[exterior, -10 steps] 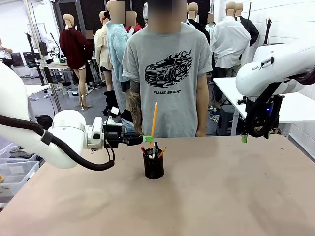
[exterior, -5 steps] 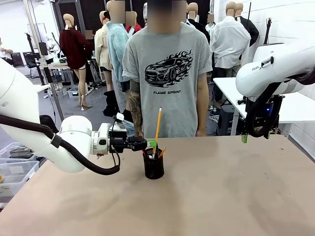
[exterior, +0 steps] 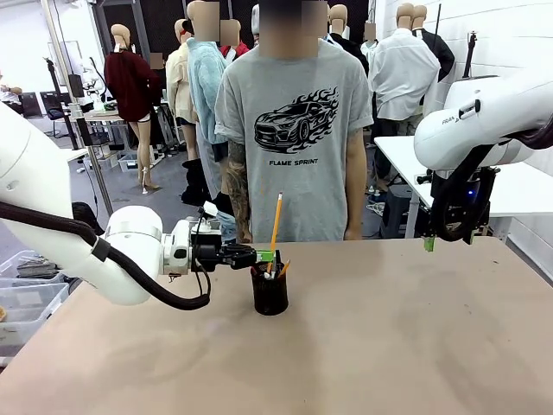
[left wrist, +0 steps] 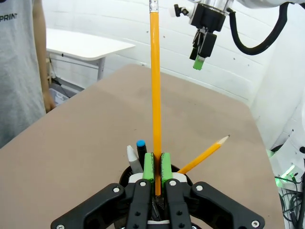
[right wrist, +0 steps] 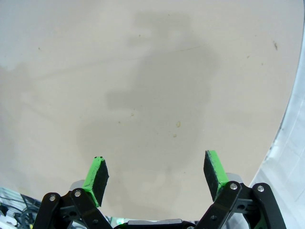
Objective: Place the pens into the pen holder.
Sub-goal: Pick up a writing instrument from the table and place it into the Pen holder.
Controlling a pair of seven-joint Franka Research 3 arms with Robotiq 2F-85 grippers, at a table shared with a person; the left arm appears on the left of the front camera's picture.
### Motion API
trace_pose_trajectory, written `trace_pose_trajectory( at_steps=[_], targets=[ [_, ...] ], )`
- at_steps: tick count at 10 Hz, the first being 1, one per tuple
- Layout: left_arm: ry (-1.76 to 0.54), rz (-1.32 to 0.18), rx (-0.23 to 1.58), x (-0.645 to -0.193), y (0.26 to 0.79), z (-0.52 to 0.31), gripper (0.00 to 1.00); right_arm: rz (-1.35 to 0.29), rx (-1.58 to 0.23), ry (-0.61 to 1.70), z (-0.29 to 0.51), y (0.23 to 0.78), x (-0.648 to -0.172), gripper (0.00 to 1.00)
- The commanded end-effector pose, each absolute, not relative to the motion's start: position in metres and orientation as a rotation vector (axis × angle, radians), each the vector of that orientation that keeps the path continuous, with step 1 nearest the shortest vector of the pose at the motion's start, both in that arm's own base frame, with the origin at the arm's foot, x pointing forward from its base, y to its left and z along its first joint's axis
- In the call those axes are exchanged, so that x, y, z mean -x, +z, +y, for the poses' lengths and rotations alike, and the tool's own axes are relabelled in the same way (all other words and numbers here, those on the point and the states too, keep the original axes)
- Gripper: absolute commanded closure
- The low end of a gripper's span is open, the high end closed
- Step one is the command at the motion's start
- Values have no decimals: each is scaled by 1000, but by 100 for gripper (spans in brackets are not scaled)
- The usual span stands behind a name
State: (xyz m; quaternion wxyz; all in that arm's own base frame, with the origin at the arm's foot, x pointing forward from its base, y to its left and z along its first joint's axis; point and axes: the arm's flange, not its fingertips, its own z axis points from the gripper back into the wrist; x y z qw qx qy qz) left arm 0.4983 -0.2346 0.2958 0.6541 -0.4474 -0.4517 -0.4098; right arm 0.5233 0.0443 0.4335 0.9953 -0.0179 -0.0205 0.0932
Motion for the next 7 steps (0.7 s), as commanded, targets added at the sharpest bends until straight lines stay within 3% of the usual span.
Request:
trace_pose_trajectory(
  at_steps=[1,7],
  targets=[
    [-922,-1070,981,-495,289,-239,100,-36,37,186,44,433,-523,0],
    [-925,-1049,927,-497,279,-240,100,-36,37,186,44,433,-523,0]
  ],
)
